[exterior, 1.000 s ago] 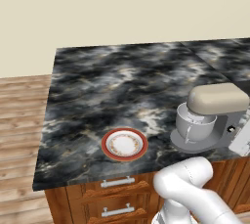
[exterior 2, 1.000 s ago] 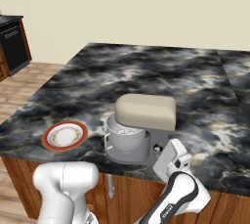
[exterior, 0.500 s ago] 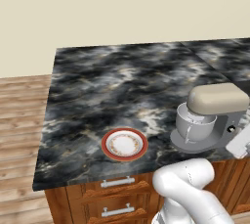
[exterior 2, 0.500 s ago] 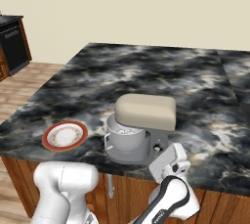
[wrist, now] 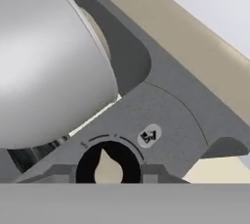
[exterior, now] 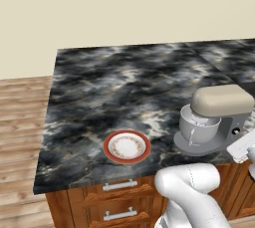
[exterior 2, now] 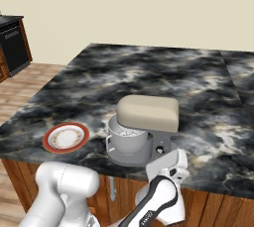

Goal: Add butter and sugar cubes to the stand mixer bowl and then turn on the stand mixer to begin making frosting.

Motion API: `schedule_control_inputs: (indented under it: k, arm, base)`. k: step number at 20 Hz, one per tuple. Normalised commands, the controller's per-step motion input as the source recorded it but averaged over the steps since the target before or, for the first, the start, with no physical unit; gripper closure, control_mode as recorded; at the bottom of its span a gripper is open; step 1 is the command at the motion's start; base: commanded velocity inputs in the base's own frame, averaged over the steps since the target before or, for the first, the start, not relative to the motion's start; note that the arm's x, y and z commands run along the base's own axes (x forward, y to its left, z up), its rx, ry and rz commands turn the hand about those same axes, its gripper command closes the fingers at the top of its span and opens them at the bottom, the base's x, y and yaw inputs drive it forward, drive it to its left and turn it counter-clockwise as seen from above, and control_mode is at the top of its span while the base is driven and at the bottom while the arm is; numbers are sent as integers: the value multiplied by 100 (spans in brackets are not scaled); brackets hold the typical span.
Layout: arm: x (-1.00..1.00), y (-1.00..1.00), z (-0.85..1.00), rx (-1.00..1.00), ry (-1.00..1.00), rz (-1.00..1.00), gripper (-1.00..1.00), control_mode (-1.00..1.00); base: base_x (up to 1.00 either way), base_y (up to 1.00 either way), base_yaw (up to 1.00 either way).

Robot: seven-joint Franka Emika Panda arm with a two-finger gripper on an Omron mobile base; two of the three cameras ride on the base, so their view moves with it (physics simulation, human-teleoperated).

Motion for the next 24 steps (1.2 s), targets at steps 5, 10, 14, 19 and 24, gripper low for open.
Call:
schedule_control_inputs:
  k: [5, 10, 14, 19, 24]
  arm:
    - [0, -13, 1, 6, 13, -15, 100, -100]
    - [-4, -18, 0, 24, 27, -16, 100, -100]
    - [-11, -14, -1, 22, 13, -13, 100, -100]
    - [-11, 0, 6, 16, 5, -3, 100, -100]
    - [-2, 0, 31, 14, 18, -3, 100, -100]
  base:
    - [0, 0, 0]
    - [0, 0, 0]
    - [0, 0, 0]
    - [0, 0, 0]
    - [0, 0, 0]
